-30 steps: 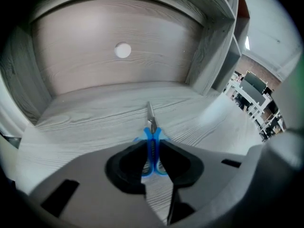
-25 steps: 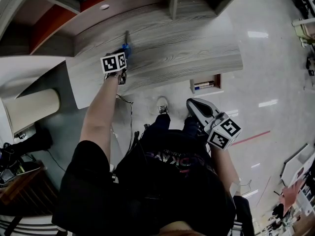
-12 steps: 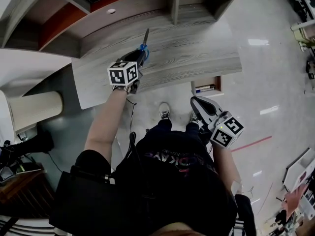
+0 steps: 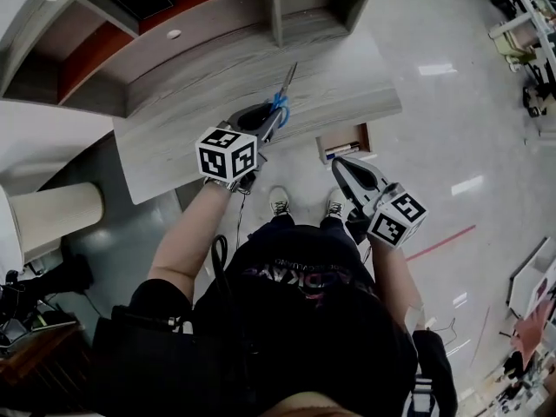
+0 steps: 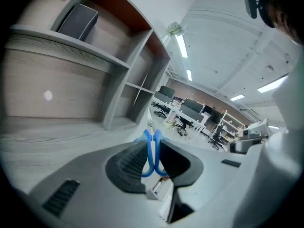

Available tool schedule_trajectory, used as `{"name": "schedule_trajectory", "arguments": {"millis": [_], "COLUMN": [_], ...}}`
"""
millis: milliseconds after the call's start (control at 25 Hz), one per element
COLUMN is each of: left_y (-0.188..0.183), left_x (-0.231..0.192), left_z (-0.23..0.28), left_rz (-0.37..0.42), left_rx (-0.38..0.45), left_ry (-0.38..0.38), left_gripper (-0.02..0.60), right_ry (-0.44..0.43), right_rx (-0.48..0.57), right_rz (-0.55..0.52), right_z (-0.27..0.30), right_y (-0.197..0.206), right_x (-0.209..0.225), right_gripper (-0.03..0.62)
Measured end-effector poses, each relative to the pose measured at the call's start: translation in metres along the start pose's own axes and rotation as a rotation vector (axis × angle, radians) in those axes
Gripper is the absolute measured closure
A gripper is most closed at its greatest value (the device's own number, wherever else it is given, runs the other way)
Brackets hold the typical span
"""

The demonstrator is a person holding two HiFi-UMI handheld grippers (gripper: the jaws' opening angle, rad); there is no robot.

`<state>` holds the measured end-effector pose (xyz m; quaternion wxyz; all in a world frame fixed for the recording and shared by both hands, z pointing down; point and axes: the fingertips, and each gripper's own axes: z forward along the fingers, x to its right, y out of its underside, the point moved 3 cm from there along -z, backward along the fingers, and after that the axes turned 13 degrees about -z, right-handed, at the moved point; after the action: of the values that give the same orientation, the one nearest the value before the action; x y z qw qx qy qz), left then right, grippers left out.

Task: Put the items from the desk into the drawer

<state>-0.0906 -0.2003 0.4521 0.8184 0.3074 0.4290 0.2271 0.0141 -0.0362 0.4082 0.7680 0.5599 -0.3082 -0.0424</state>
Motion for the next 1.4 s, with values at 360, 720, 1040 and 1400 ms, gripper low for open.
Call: {"name": "schedule_trajectory", "arguments": {"millis": [360,720,1040,1400], "left_y": [0.054,0.106,0.143,0.184], "left_x": [0.09,0.13,0.127,0.102], "left_z": [0.025,0.046,0.059,0.086], "left_rz": [0.033,0.169,0.173,0.171], "left_rx": [-0.148,-0.26,-0.341,-0.415], "left_ry": [0.15,0.183,0.149,0.059], "left_gripper": [0.486,0.486,0.486,0.486], "right_ry": [0.157,0.245,0.293,0.303], "right_rx": [0.032,0.032,-0.017,-0.069], "right_rz": [-0.013,0.062,0.114,0.208], "right_z": [-0.047,-0.084,-0.094,-0.086], "right_y": [-0.006,0.016,0.048,0.093], "right_x": [0.029,0.05,0.069,0.105], "right_gripper": [0.583,0.583,0.583,0.583]}}
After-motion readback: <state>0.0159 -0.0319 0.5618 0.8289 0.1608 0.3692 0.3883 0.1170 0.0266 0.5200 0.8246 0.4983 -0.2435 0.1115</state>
